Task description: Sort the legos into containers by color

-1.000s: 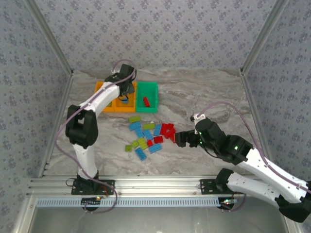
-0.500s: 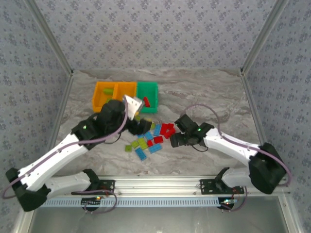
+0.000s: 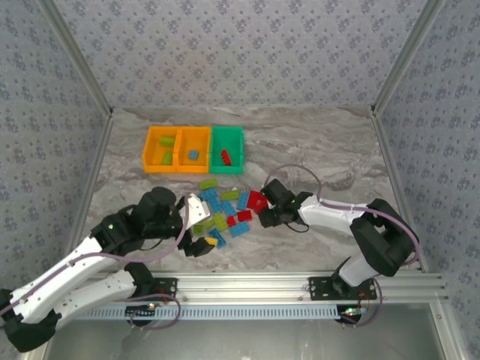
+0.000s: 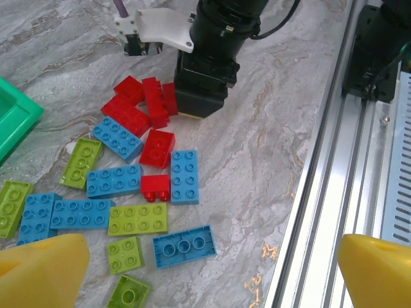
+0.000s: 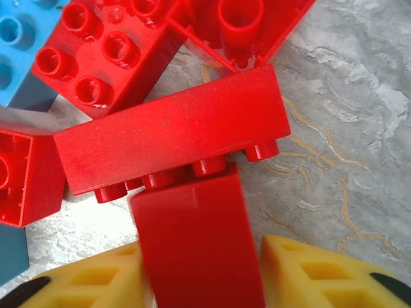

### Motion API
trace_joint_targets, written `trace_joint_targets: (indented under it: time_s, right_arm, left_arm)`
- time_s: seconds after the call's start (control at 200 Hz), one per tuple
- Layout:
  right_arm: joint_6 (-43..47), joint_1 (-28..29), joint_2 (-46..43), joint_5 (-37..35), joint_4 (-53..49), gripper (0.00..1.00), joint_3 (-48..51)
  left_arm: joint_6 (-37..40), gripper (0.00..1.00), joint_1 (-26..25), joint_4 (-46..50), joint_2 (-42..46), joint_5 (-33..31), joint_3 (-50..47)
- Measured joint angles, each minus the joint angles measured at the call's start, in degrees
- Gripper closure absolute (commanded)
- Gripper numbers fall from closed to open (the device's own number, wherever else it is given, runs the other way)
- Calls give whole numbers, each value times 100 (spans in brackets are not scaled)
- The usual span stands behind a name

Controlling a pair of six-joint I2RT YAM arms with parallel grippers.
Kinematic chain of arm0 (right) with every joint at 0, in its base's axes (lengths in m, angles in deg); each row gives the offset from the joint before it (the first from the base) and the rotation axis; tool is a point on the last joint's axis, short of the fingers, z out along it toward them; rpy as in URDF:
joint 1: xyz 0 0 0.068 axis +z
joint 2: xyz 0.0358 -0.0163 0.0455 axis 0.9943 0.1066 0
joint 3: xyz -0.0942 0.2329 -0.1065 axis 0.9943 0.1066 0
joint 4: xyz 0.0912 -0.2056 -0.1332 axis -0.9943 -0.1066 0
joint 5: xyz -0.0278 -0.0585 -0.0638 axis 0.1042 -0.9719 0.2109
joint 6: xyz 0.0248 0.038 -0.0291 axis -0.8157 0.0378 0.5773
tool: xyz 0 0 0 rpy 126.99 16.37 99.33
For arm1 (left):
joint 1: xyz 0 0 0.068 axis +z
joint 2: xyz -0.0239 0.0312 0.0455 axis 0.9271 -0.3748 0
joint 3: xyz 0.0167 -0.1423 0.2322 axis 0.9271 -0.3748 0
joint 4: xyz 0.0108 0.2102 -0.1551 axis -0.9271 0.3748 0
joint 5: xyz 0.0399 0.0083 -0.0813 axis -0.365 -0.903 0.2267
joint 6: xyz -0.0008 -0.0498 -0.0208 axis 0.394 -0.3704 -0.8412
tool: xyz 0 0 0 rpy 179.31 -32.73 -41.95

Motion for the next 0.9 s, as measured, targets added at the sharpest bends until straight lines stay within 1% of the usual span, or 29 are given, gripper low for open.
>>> trace_joint_targets:
  time_s: [0.055,0.14,0.21,0.3,0.385,0.47,0.54,0.605,0.755,0.899]
  right_arm:
    - [20,35,-50,-103,50,64,37]
    - [22,122,-304,-286,31,66,140]
    - [20,236,-715,-476,-85,66,190]
    - [28,417,-1453,-730,-249,66,146]
    - [92,527,-1963,-931,-321,67,-142]
    - [208,520,-1915,-1056,-332,68,-763]
    - [337,466,-1539,-1110,-212,68,-1408]
    - [466,398,-970,-1115,-46,69,-2026]
    - [726,138,815,-946,236,69,-3615]
    - [835,-133,2529,-841,122,67,-5077]
  left_arm:
    - [50,1,0,20,-46,0,0]
    - [85,1,0,35,-52,-2,-7]
    - [87,1,-2,31,-39,-33,-7]
    - [79,1,0,11,15,-177,-11]
    - [42,1,2,-118,205,-337,-63]
    - [-85,1,42,-343,501,-514,-179]
    - [-236,1,118,-468,710,-734,-247]
    - [-407,1,210,-577,874,-986,-258]
    - [-754,1,522,-743,997,-1547,-256]
    - [-975,1,813,-728,911,-1969,-256]
